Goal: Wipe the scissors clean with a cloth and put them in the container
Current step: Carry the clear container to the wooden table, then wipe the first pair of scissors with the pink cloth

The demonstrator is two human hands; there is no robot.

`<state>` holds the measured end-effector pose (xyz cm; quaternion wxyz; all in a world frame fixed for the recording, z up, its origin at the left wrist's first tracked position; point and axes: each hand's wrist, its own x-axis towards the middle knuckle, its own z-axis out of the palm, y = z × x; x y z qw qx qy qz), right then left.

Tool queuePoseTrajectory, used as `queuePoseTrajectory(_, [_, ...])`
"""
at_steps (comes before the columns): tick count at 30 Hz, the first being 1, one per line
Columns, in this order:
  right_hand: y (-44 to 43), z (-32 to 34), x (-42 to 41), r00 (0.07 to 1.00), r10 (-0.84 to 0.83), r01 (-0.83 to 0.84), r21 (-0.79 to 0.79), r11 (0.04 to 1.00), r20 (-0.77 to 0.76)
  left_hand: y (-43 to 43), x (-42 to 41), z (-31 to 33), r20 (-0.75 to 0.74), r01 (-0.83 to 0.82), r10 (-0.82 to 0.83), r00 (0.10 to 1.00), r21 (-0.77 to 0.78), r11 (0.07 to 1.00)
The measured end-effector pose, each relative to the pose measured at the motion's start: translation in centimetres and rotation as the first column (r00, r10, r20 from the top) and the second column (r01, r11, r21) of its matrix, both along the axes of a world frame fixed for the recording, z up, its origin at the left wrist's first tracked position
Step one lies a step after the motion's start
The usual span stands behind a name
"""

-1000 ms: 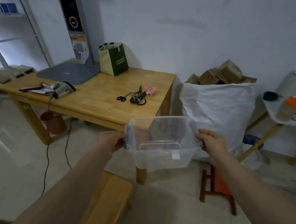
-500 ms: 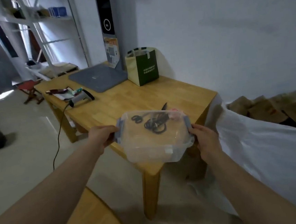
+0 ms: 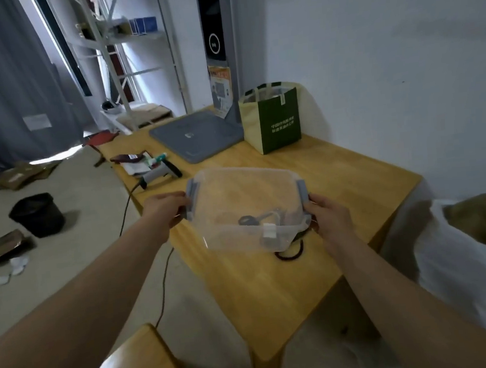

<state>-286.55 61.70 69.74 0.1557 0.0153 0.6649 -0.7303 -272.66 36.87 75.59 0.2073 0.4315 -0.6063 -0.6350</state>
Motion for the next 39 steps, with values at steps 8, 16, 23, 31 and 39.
queuePoseTrajectory(8, [-6.6, -2.1, -10.4, 0.985, -0.171, 0.171, 0.053, 0.984, -0.004, -8.6, -15.2, -4.3, 0.030, 0.180, -0.181, 0.983, 0.014, 0.984])
queuePoseTrajectory(16, [-14.1, -6.0, -20.4, 0.901, -0.432, 0.420, 0.158, 0.893, 0.044, -15.9, -30.7, -9.8, 0.044, 0.317, -0.329, 0.943, 0.169, 0.933])
queuePoseTrajectory(23, [-16.2, -7.7, -23.1, 0.818, -0.574, 0.542, 0.281, 0.792, 0.038, -17.6, -35.8, -12.0, 0.051, 0.485, -0.499, 0.865, 0.170, 0.858])
queuePoseTrajectory(31, [-16.7, -8.5, -22.0, 0.809, -0.567, 0.566, 0.467, 0.679, -0.156, -15.8, -34.9, -11.3, 0.037, 0.580, -0.579, 0.815, -0.033, 0.814])
queuePoseTrajectory(39, [-15.2, -10.1, -19.6, 0.600, -0.368, 0.779, 0.413, 0.472, -0.711, -10.1, -33.8, -12.3, -0.005, 0.531, -0.761, 0.648, -0.713, 0.457])
